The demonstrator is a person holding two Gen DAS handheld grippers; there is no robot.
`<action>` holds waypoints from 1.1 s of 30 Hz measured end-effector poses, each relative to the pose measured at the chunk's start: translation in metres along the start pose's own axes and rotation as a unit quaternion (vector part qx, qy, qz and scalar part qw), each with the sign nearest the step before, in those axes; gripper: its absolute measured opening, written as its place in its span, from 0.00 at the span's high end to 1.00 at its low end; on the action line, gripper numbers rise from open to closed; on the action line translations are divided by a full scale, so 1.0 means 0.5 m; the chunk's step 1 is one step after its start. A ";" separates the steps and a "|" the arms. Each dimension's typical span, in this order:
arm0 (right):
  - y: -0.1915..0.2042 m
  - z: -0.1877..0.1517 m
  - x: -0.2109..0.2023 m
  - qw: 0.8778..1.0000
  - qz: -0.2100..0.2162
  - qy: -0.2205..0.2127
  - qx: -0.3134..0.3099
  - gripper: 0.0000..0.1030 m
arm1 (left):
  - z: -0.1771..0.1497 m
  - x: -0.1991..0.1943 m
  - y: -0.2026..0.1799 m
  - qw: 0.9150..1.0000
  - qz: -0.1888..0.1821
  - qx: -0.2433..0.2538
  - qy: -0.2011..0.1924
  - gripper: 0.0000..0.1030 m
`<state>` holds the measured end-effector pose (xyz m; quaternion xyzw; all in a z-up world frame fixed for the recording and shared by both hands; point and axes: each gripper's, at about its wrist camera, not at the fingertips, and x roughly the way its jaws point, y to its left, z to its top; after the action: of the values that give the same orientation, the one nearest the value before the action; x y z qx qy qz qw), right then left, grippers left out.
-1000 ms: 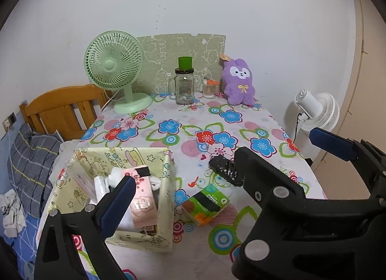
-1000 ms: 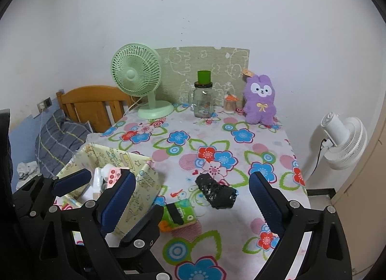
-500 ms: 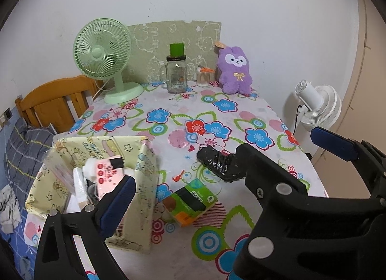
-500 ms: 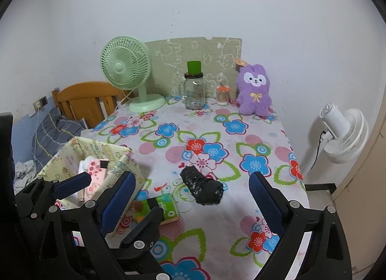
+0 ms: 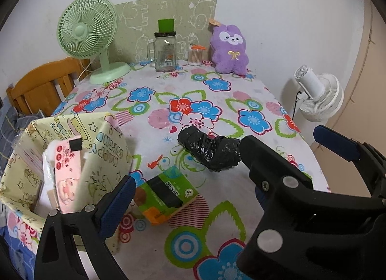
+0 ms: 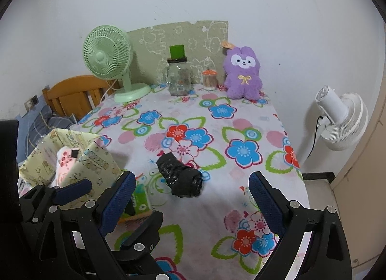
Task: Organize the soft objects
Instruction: 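Move both tools away from the box toward the black roll and green pack, then grasp the green tissue pack with the left tool while the right tool grasps the black roll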
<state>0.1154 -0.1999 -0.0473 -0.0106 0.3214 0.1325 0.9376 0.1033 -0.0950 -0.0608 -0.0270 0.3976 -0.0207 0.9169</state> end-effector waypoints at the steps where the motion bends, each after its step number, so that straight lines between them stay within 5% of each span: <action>1: -0.003 -0.003 0.007 1.000 -0.001 0.002 0.000 0.06 | -0.002 0.004 0.000 1.000 0.004 -0.005 -0.001 0.02; 18: -0.031 -0.045 0.101 0.999 -0.007 0.036 0.009 0.06 | -0.041 0.102 0.009 0.995 0.062 -0.059 0.052 0.03; 27: -0.038 -0.056 0.147 0.999 0.003 0.052 0.011 0.06 | -0.054 0.119 0.009 0.987 0.123 -0.089 0.048 0.03; 33: -0.032 -0.055 0.148 0.999 0.010 0.050 0.006 0.06 | -0.060 0.116 0.014 0.984 0.125 -0.112 0.054 0.03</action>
<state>0.1592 -0.2001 -0.1150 -0.0083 0.3687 0.1397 0.9189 0.1210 -0.0923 -0.1238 -0.0784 0.4468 0.1371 0.8806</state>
